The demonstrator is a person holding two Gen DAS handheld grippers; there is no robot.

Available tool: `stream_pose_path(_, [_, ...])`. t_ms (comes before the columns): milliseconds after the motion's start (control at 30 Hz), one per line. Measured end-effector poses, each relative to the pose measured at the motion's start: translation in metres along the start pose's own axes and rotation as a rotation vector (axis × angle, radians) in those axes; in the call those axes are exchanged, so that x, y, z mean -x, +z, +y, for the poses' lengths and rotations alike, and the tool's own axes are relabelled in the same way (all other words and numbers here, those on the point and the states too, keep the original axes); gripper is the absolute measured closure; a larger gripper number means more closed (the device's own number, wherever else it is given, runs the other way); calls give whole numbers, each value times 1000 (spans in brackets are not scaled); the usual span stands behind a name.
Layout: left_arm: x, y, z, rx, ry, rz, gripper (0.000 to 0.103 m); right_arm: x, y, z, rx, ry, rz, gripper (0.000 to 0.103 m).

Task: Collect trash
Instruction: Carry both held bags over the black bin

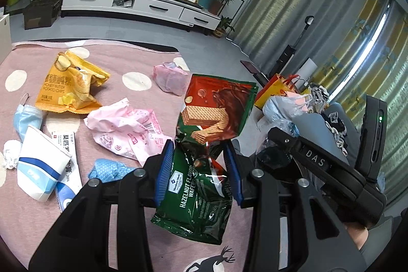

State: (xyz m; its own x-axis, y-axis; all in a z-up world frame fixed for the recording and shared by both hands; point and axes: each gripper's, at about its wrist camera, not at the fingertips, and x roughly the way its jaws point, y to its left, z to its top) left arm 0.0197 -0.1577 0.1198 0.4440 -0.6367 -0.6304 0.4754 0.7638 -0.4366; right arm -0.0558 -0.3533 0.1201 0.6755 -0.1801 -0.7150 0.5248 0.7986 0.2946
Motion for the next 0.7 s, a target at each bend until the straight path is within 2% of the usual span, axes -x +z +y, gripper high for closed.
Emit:
stream_pose_path(167, [-18,0,-13,-29,-6,38,62,3,8,-27,-63,-90,-27,61])
stream_pose_path(333, [-44,0,-45,-65,-33,65,62,12,11,-52,-114,-83,-46,61])
stream_pose_path(700, [-97,-12,-110,-167,-82,133,62,21,14,-120,-289,-176,-72,61])
